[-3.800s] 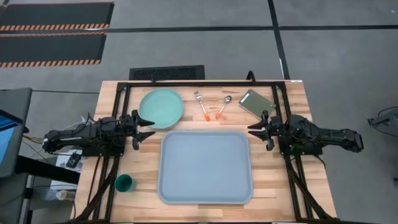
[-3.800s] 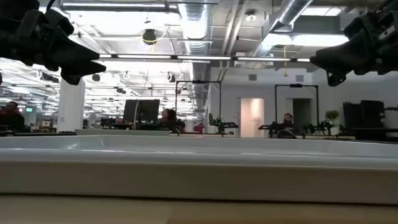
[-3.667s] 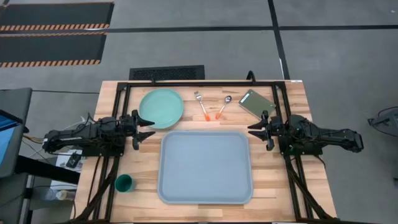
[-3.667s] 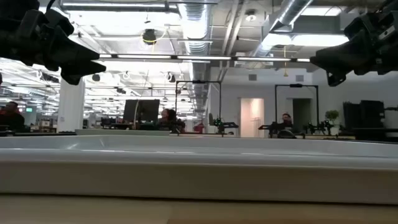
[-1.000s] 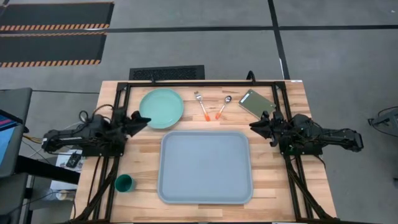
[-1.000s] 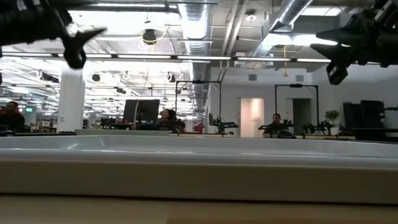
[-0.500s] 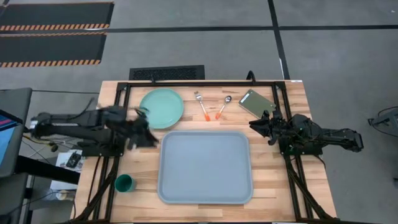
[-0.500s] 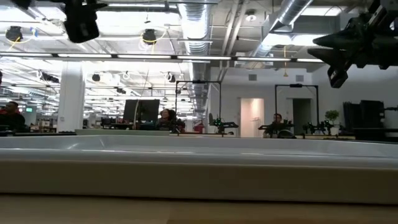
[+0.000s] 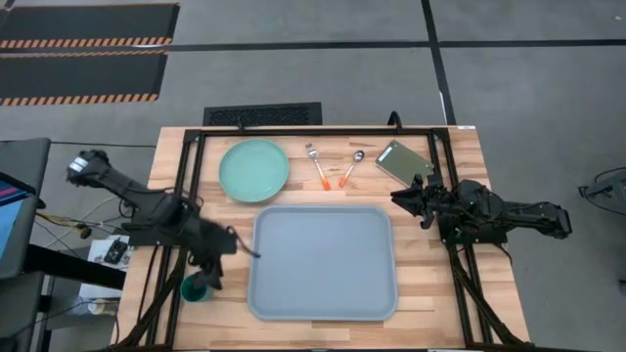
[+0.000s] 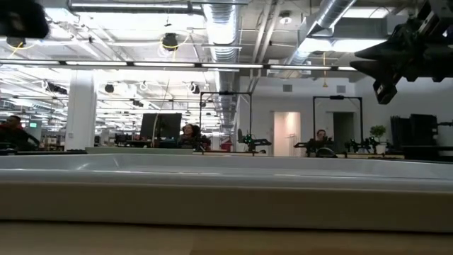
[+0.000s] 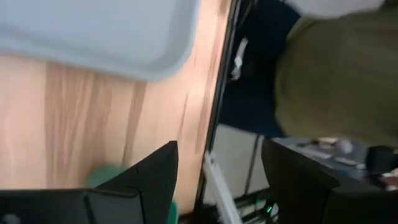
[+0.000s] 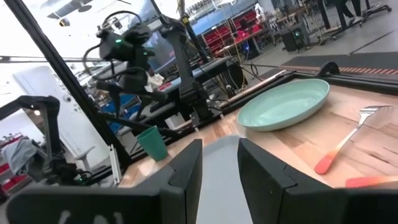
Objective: Pick and place plate/cup/fork/spoon on tray
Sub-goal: Put the green cup on the gray tray
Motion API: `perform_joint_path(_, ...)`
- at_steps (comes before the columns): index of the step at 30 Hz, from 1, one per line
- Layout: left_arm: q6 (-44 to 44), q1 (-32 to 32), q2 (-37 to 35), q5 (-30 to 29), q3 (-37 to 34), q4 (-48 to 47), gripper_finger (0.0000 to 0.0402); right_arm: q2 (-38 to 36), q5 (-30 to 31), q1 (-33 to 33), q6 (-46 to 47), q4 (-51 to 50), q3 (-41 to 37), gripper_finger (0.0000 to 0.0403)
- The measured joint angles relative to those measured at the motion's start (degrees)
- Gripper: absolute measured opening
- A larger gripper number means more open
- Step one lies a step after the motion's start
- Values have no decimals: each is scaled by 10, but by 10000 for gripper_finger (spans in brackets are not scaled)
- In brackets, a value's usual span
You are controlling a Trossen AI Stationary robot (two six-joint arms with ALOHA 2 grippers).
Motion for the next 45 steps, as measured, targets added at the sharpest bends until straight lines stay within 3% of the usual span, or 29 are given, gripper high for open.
perform_joint_path(6,-27,-97,3,-133,22,-110,219,0,0,0,0,-11,0,129)
perform_joint_path(11,-58,-142,3,-147,22,-187,219,0,0,0,0,-26,0,129)
perform_joint_path(18,-60,-191,3,-199,21,-189,219,0,3,0,4,-43,0,129)
perform_joint_path(38,-85,-236,3,-204,-78,-130,219,0,3,0,6,-44,0,129)
perform_joint_path(45,-94,-236,3,-179,-109,-128,216,0,3,0,6,-44,0,129)
